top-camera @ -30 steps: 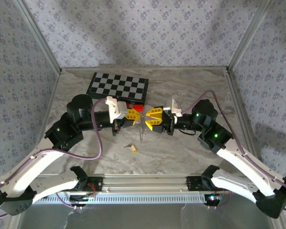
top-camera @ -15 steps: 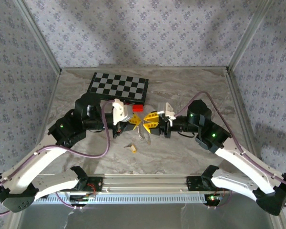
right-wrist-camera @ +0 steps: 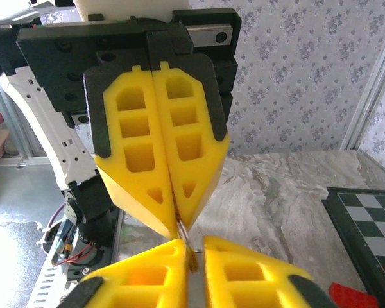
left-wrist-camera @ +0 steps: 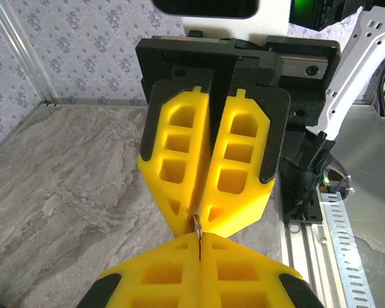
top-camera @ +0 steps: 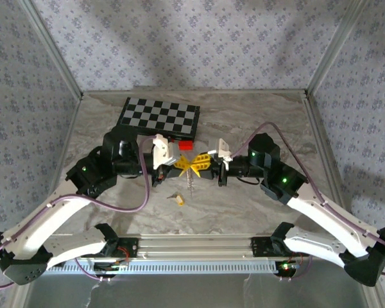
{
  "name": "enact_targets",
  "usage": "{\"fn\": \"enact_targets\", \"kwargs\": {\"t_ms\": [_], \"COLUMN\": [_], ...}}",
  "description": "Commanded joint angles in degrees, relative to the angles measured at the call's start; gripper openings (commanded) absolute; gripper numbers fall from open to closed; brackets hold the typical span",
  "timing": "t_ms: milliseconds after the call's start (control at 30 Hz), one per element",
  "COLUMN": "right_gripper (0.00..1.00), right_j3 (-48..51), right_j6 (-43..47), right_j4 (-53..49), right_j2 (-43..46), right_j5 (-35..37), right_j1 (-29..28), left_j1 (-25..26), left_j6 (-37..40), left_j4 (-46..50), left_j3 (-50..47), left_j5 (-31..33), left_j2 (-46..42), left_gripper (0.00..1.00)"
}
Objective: Put the keys on the keyring
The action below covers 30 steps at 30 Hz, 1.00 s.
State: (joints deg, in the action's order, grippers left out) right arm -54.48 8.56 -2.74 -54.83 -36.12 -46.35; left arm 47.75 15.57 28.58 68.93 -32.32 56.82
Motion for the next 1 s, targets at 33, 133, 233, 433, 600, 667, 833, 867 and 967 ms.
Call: {"fn": "enact_targets", "kwargs": {"t_ms": [33,133,233,433,600,667,833,867,967], "right_gripper": [0.02,0.0,0.0,0.0,0.0,0.0,0.0,0.0,0.0], "right_j3": [-1.82,-1.63,-0.24,4.2,6.71,8.03,8.88,8.82,8.58], "right_j6": [0.58,0.44,-0.78,-10.17,-17.61,-21.22,-25.82,-26.26,-27.61], "right_j4": [-0.15,0.35,2.55,15.51,25.53,30.95,37.82,38.44,40.54], "right_j2": [-0.13,0.12,1.03,2.52,2.69,2.43,1.57,1.43,0.91], "right_j5": [0.78,1.03,1.4,-3.12,-7.36,-8.98,-10.88,-11.14,-12.19], "right_j1": [-0.5,-0.52,-0.45,2.97,5.61,6.91,8.07,8.1,7.96], "left_j1": [0.28,0.25,0.19,0.2,0.21,0.16,0.23,0.19,0.2], "left_j6": [0.88,-0.02,-3.11,-12.57,-15.99,-16.97,-18.69,-18.94,-19.1], "left_j4": [-0.49,-1.93,-8.04,-25.57,-27.71,-27.86,-30.95,-31.44,-32.33], "left_j3": [2.45,1.56,-1.91,-10.91,-13.38,-13.62,-14.76,-14.82,-14.8], "left_j5": [-1.88,-1.07,0.25,2.39,1.56,0.86,0.83,0.72,0.26], "left_j2": [0.08,-0.44,-2.62,-6.88,-9.41,-10.01,-11.17,-11.0,-10.27], "left_gripper": [0.0,0.09,0.17,0.27,0.29,0.29,0.28,0.28,0.28]}}
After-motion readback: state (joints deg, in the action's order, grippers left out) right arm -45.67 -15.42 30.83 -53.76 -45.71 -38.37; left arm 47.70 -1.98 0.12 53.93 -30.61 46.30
